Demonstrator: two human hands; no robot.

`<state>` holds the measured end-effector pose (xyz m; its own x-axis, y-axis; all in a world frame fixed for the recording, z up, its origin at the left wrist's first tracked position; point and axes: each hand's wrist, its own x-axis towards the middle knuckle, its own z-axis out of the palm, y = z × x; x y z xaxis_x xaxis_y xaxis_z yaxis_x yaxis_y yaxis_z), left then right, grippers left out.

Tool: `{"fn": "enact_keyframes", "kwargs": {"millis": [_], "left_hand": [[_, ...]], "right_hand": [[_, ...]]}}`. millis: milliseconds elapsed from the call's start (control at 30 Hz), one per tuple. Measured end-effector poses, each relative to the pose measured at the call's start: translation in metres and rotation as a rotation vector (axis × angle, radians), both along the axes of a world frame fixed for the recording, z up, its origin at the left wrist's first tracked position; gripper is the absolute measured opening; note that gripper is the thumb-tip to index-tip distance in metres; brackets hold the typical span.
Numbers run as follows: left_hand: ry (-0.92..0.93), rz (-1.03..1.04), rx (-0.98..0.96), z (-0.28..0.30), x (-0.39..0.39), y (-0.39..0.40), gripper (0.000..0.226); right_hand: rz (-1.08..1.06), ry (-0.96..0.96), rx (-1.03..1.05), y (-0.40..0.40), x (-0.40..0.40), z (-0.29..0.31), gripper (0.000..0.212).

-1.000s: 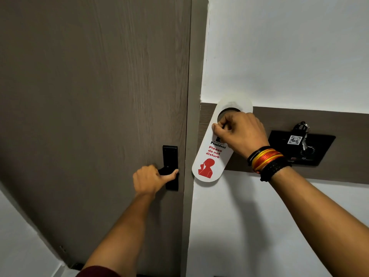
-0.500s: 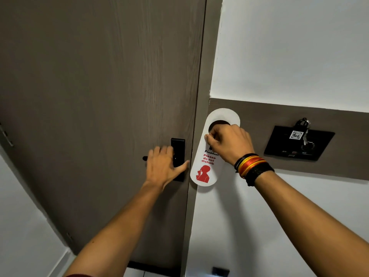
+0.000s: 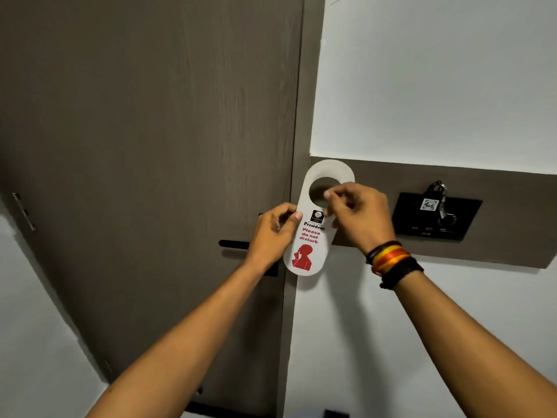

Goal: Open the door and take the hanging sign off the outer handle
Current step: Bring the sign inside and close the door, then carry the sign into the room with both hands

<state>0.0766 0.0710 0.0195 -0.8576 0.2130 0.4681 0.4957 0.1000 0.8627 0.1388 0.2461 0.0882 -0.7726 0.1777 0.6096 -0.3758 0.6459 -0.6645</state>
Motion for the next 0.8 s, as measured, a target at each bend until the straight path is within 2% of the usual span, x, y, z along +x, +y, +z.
{"fn": "enact_keyframes", "kwargs": {"millis": [33,100,233,400,533,800], "left_hand": [[-0.013,-0.022,0.031,0.000,0.002,0.003,0.020],[-0.036,-0.060,0.047,-0.001,0.007,0.016,0.020],[-0.036,-0.122,0.017,-0.010,0.024,0.063,0.019],[-0.092,-0.200,-0.029,-0.030,0.060,0.139,0.018],[-0.141,-0.245,-0.148,-0.049,0.087,0.205,0.018],[-0.162,-0.305,-0.300,-0.086,0.161,0.400,0.018]], "right_hand": [[0.006,0.023,-0.166,0.011,0.010,-0.006,0.012],[-0.021,-0.021,-0.316,0.040,0.030,-0.021,0.009],[-0.009,-0.257,-0.343,0.085,0.057,-0.057,0.014],[-0.066,-0.292,-0.396,0.157,0.093,-0.081,0.011],[-0.096,-0.310,-0.488,0.232,0.122,-0.098,0.013],[-0.153,-0.349,-0.637,0.427,0.206,-0.153,0.016]]}}
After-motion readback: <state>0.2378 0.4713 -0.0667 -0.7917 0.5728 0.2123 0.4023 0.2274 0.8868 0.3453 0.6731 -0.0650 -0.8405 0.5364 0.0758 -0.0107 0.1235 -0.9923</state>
